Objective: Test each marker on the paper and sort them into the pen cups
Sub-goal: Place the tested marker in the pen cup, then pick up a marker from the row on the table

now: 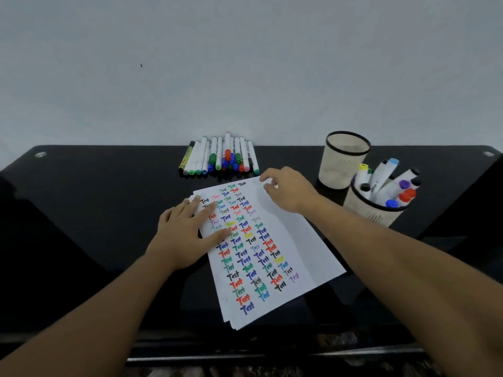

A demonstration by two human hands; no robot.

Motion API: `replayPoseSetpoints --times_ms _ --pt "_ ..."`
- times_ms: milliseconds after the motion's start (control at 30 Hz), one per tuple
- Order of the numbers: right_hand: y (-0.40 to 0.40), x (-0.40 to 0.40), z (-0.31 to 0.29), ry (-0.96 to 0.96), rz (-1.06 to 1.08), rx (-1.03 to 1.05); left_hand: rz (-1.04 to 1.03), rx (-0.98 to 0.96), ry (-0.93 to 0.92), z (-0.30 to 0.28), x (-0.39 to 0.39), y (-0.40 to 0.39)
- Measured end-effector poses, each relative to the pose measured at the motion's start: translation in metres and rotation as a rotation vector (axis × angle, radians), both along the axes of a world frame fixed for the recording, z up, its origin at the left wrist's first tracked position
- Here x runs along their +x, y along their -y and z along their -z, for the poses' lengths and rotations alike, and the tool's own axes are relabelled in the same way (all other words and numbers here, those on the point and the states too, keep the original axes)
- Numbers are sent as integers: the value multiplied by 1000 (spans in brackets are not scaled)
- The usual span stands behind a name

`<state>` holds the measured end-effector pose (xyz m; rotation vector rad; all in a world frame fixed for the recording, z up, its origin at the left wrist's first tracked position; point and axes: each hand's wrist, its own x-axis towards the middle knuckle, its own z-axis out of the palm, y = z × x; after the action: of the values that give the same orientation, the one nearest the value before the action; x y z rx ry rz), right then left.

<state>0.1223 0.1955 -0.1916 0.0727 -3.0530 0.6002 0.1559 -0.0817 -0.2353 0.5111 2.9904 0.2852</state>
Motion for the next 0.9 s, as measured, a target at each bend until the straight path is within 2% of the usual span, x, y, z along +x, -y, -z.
replayPoseSetpoints --times_ms 267,433,567,700,800,900 --pt "9 -53 15 16 -9 173 -18 76 -29 3 -1 2" --pt "10 -60 22 -86 -6 256 -23 100 -34 4 -1 2" --pt "6 -55 24 -270 24 210 -28 95 -30 4 -1 2" --pt "3 -43 16 -580 42 133 -25 103 -38 5 -1 3" --pt "2 -33 5 -694 -48 23 -24 102 -35 5 0 3" --pt "5 -22 -4 -759 -167 69 -27 95 -24 4 -2 2"
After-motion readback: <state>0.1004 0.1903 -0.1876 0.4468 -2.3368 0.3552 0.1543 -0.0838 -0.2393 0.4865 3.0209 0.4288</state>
